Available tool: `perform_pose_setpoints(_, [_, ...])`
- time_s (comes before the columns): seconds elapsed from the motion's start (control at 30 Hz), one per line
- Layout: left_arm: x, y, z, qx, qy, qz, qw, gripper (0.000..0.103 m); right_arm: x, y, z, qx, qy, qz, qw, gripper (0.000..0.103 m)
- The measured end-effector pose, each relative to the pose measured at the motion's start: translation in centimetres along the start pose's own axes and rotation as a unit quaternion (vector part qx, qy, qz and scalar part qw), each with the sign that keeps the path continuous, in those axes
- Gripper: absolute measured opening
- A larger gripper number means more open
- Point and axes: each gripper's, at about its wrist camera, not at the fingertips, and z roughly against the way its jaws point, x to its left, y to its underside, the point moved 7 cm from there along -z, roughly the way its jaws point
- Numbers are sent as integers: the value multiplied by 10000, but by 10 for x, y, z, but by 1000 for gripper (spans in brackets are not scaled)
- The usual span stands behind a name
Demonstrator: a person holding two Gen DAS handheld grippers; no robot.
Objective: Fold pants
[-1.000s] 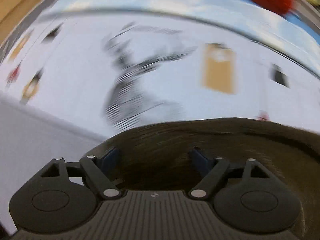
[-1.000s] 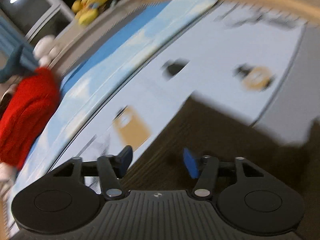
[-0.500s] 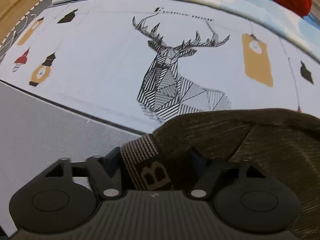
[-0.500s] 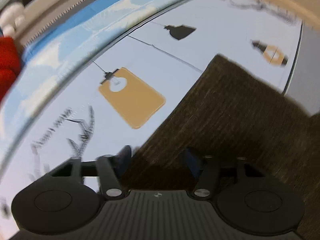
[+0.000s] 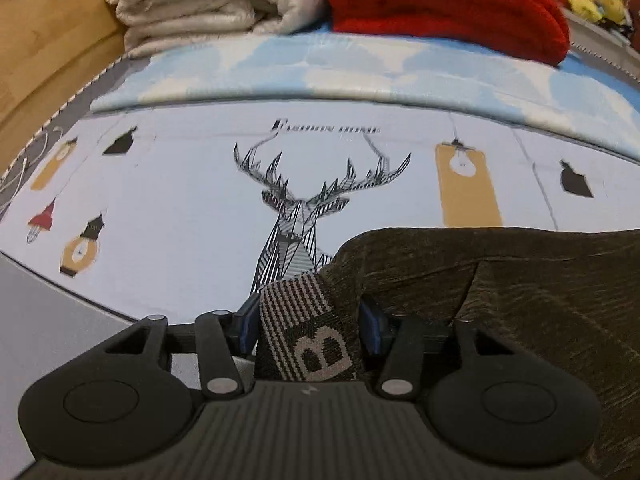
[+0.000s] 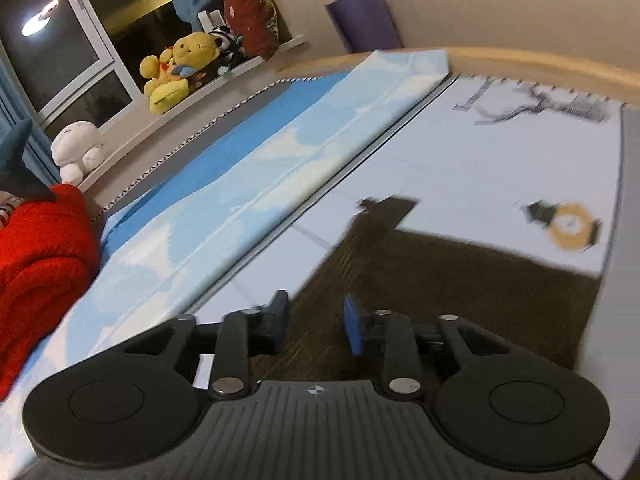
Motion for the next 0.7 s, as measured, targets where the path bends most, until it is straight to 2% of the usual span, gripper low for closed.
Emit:
perform_pose_setpoints(0.1, [0, -2, -1, 112, -17, 99, 9999, 62, -50, -4, 14, -188, 1228, 38, 9922, 45])
perform_pose_setpoints(0.17, [4, -1, -3, 268, -19, 197, 9994, 67, -86, -1, 17, 20, 1846, -288, 9824, 49])
perform_pose_setpoints(0.2, [5, 2, -5, 391, -5, 239, 9989, 69, -103, 3, 15, 223, 1944, -530, 9792, 50])
perform_pose_setpoints(0.3, [14, 16, -10, 771, 95, 486, 9958, 71, -138, 14, 2, 719, 1869, -1113, 9734, 50])
perform_pose_setpoints(0.37, [18, 22, -11, 900, 259, 698, 9932, 71, -141, 14, -5, 661, 1638, -1157, 9774, 51])
perform_pose_setpoints(0.4, [21, 24, -9, 905, 318, 777, 9924, 71, -138, 11, -9, 603, 1450, -1004, 9825, 45])
perform_pose_setpoints(0.43, [23, 25, -7, 905, 363, 827, 9918, 71, -132, 10, -15, 593, 1185, -859, 9875, 30])
perform_pose_setpoints(0.47, [23, 26, -6, 908, 396, 840, 9915, 71, -129, 10, -18, 583, 1040, -750, 9900, 26])
perform_pose_setpoints(0.53, [23, 28, -3, 899, 432, 758, 9921, 70, -131, 9, -21, 558, 1093, -446, 9914, 15])
perform_pose_setpoints(0.6, [20, 30, 0, 872, 467, 608, 9932, 70, -145, 8, -18, 481, 1255, -744, 9881, 14])
perform_pose_setpoints(0.7, [14, 33, 3, 917, 659, 525, 9922, 70, -162, 5, -1, 325, 1724, -1171, 9775, 14])
